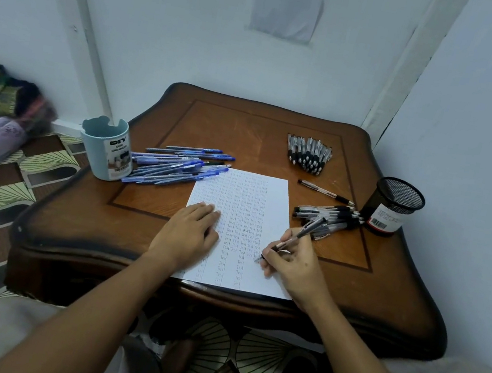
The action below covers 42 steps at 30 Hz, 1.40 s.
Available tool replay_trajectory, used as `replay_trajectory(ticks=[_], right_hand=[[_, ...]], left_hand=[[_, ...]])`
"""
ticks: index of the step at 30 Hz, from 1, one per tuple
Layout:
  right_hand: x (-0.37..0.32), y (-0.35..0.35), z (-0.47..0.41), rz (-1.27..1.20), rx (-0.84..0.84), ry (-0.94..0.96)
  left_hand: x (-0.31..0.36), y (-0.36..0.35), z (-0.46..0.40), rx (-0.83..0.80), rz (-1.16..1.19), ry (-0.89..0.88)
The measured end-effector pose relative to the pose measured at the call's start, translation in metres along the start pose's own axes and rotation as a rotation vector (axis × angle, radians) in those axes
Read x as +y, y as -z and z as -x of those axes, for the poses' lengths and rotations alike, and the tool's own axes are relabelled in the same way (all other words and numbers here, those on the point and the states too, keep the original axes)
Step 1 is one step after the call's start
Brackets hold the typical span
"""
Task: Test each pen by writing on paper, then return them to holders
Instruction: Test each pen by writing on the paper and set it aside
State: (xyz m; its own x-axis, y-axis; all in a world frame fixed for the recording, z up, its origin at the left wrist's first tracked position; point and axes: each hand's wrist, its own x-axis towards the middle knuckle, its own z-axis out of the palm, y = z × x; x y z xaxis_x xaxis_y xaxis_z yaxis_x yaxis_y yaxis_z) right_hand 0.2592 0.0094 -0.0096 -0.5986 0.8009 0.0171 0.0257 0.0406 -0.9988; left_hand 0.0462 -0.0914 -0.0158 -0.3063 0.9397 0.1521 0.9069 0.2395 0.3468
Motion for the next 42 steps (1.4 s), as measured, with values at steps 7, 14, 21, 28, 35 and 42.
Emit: replay_trajectory(ticks=[7,14,21,28,35,42], right_hand=[[0.0067,0.0022,-0.0009,0.069,-0.03,0.015],[0.0055,-0.0014,0.0003,0.155,-0.011,0.053],[0.0027,-0.0004,0.0003,0.114,-0.013,0.017],[0.0037,0.0002,0.0,0.088,-0.002,0.012],[0.0038,-0.0003,-0.0005,0.092,-0.03,-0.005],[-0.0011,-0.0006,0.001,0.072,-0.012,-0.014]], left_hand=[[-0.0025,-0.0005,-0.0007,-0.021,0.002,0.013],[-0.0036,-0.001,-0.0016,-0.028,-0.008,0.011],[-0.0045,-0.0018,-0.0025,-0.026,-0.01,0.006],[-0.0065,-0.0039,-0.0037,-0.027,-0.022,0.004],[-0.0076,-0.0052,-0.0048,-0.007,-0.011,0.002],[-0.0076,-0.0051,-0.0048,-0.002,-0.002,0.0]])
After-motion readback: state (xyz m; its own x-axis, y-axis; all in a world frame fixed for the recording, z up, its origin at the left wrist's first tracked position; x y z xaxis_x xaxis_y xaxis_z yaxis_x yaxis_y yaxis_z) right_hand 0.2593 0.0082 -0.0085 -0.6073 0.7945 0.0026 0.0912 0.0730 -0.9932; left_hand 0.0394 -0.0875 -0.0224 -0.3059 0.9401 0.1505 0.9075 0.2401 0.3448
